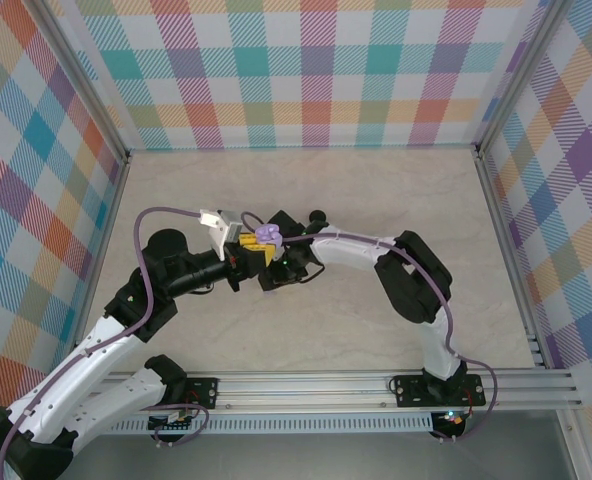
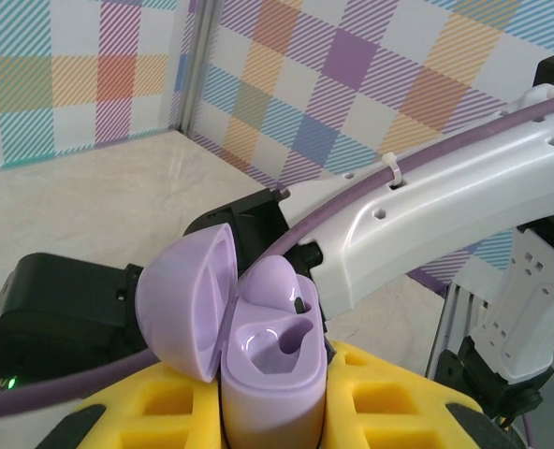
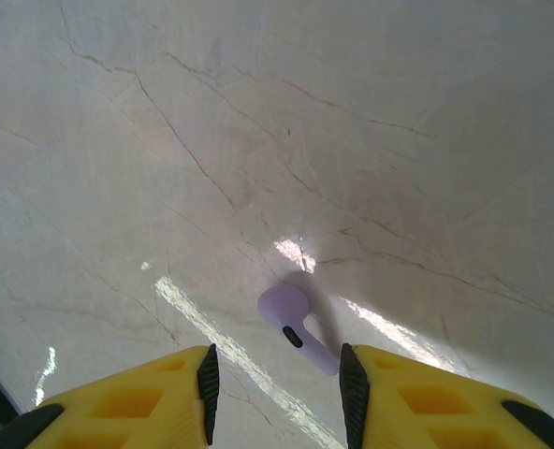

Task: Insert the wireless bluetooth earbuds into the charging case

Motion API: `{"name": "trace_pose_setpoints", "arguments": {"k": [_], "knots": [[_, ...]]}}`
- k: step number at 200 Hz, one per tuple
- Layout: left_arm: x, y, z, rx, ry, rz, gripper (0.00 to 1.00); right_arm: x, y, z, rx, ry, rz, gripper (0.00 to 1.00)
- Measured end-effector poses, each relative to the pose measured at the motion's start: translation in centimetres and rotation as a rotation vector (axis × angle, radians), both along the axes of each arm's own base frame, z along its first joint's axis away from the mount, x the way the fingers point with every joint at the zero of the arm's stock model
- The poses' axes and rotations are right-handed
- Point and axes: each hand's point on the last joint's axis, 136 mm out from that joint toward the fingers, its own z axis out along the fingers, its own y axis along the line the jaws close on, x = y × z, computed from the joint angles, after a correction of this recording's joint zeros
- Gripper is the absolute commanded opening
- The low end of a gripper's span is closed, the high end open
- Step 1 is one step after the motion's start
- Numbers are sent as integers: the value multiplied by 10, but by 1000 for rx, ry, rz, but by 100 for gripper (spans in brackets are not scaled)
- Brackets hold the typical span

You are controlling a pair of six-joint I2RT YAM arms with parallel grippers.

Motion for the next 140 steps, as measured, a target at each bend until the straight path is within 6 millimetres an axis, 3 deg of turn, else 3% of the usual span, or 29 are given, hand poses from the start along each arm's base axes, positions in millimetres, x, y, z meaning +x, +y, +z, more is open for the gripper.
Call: {"name": "trace_pose_setpoints", "arguments": {"k": [66, 140], "knots": [[-1, 0, 0, 1, 2, -3, 0, -3, 0, -17, -102, -39, 47, 41], [-1, 0, -1, 1, 2, -3, 0, -1, -5, -23, -154, -62, 60, 32]]}}
